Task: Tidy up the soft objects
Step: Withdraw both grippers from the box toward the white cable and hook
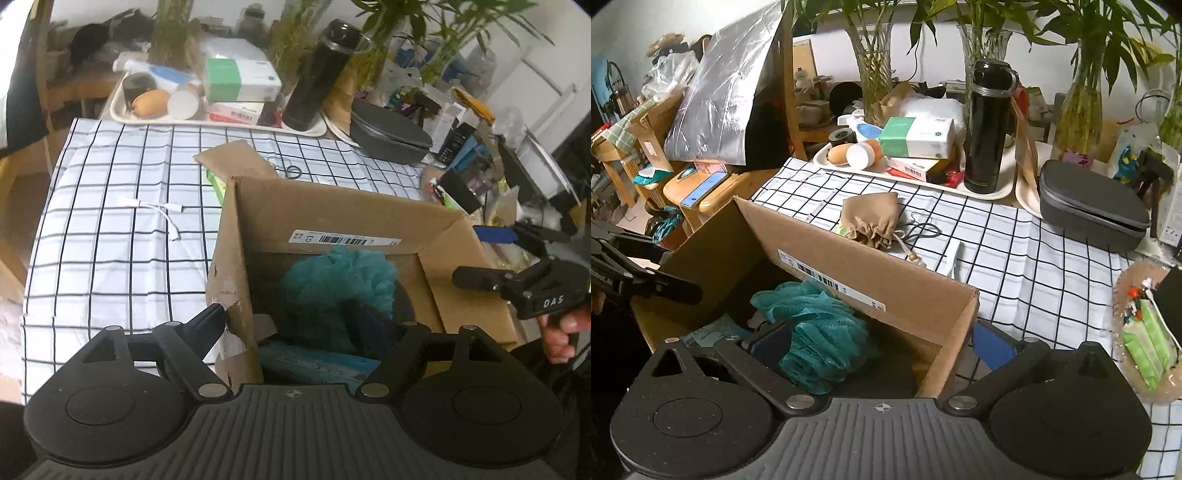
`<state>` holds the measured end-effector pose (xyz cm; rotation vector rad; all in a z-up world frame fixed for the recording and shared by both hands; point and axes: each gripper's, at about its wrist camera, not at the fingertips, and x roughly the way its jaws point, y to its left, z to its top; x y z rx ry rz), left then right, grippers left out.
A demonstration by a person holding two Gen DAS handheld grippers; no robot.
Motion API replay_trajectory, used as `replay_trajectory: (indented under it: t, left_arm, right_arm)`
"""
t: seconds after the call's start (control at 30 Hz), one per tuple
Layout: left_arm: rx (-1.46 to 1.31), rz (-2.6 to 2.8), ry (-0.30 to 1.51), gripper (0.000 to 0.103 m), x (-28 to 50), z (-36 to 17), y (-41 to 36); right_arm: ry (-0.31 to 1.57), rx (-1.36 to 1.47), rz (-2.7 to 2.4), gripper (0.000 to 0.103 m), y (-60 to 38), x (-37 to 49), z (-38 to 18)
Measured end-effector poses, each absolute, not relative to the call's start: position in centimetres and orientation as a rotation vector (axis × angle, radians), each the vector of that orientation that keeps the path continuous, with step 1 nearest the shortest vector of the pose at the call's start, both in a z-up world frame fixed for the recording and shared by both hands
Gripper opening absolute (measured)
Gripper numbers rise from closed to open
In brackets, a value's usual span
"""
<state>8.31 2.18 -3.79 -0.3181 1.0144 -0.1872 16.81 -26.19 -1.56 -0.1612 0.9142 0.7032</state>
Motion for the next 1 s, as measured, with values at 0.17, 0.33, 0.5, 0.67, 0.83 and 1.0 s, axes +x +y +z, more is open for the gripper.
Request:
replay_trajectory:
  t: [0.17, 0.33, 0.5, 0.67, 0.83, 1.0]
  left_arm:
    - [-0.353, -0.185, 0.996, 0.08, 8.5, -3.5, 3.3]
    - [-0.359, -0.109, 0.913, 0.08, 8.6, -2.3, 5.6]
    - [-0.376, -0.015, 0.899, 0.08, 10.1, -2.2, 7.9]
    - [-0.393, 0.061, 0.891, 0.08, 11.7, -3.2, 9.7]
    - [-0.422, 0.09, 0.908, 0.08, 13.5, -4.8, 11.0]
    - [-0.492, 0.121, 0.944, 0.08, 15.7, -7.3, 12.8]
  right_arm:
    - [0.917, -0.154, 0.701, 0.103, -26.3, 17.0, -1.6]
    - [0.87, -0.104, 0.647, 0.103, -27.3, 17.6, -1.0]
    - [0.822, -0.071, 0.566, 0.103, -28.1, 18.3, -0.6]
    - [0.771, -0.025, 0.494, 0.103, -29.1, 19.0, -0.2]
    - [0.729, 0.012, 0.418, 0.103, -30.0, 19.6, 0.1]
    - [0.705, 0.034, 0.36, 0.103, -30.9, 20.4, 0.2]
